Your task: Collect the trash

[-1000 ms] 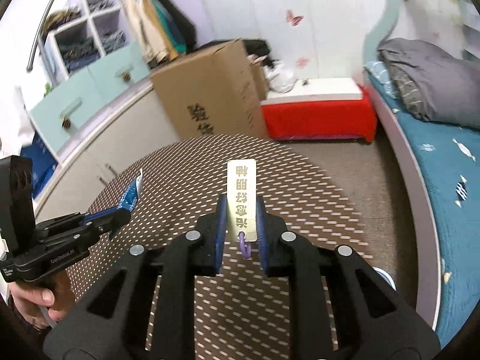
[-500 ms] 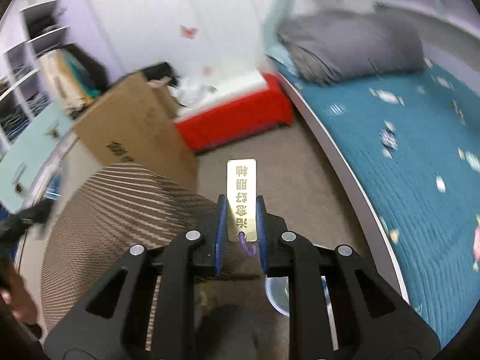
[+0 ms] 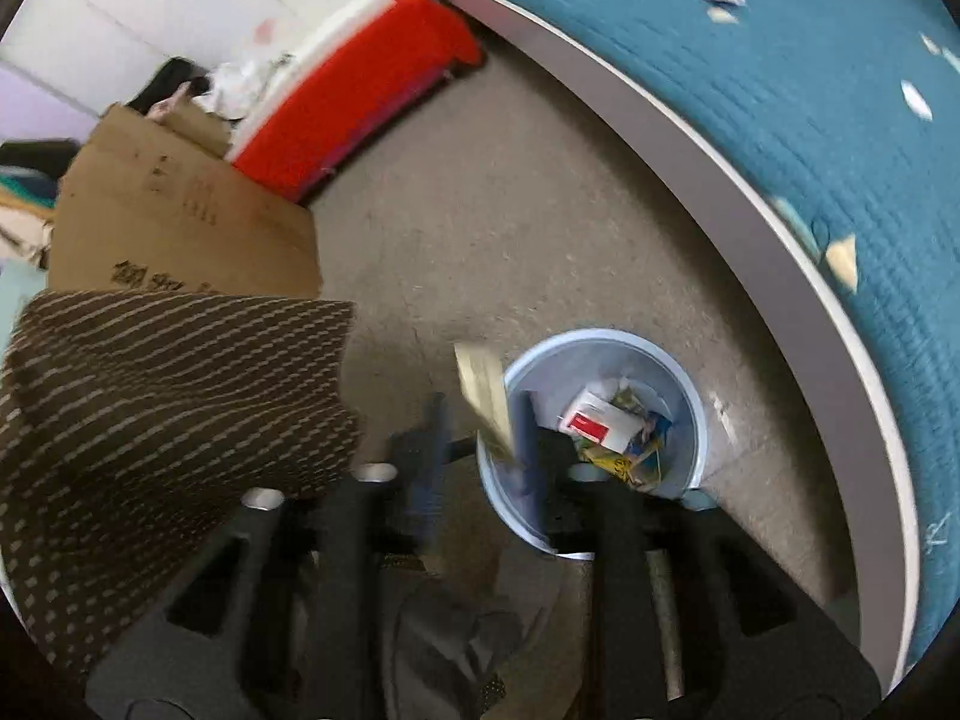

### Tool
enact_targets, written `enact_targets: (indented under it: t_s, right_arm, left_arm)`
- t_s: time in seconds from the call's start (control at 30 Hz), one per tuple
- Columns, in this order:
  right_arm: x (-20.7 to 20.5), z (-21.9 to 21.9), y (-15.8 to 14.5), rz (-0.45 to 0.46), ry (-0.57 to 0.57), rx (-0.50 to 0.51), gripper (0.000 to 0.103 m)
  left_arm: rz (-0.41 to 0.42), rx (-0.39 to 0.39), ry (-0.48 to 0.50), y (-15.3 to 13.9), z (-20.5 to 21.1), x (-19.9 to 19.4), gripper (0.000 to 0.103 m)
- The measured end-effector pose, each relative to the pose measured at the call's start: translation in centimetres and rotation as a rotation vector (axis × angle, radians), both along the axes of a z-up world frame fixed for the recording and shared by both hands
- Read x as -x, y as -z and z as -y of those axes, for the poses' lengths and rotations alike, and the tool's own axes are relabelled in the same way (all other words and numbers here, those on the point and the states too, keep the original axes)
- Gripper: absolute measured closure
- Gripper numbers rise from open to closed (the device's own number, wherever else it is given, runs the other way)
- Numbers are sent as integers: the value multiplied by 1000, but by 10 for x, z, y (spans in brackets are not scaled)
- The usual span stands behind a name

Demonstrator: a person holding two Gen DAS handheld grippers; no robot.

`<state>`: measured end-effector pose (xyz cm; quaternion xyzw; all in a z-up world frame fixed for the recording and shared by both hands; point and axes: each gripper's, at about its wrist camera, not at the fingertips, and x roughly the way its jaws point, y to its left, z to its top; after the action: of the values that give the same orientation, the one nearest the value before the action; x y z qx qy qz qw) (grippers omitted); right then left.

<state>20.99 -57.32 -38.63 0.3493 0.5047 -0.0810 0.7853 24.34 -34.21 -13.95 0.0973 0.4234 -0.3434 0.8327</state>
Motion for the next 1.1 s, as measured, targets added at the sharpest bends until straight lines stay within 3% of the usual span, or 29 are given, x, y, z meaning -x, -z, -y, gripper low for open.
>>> enact_targets:
  t_s: [0.03,0.17,0.43,0.63,0.67,0.7,0.73,0.77,0.8,0.93,1.1]
  right_arm:
    - [2,4,5,0,24,-8,29]
    - [22,15,4,23,99,-36,26]
    - [80,46,-50,138,185,47,13]
    - [104,56,-86,207,217,88,12]
    - [108,57,-92,215,218,98,12]
    - [112,58,-95,221,219,106,11]
    - [112,58,-99,224,221,110,11]
    - [115,57,-103,228,221,111,10]
    - [117,55,-104,228,220,113,9]
    - [119,47,-108,226,213,123,6]
    - [118,28,-126,219,211,169,6]
  left_arm:
    - [-22,-11,9,8,10,-2,91]
    - [-90,-41,29,31,35,-8,91]
    - [-271,-133,83,85,85,-20,91]
    - [-423,-242,78,132,113,-35,88]
    - [-449,-259,74,140,116,-38,85]
    - [-467,-271,68,145,117,-41,68]
    - [-475,-289,60,152,118,-44,31]
    - [-470,-312,43,156,118,-46,15]
    - [-465,-321,21,157,118,-48,11]
    - [-423,-303,22,144,117,-48,11]
    - [-317,-200,9,99,97,-33,11]
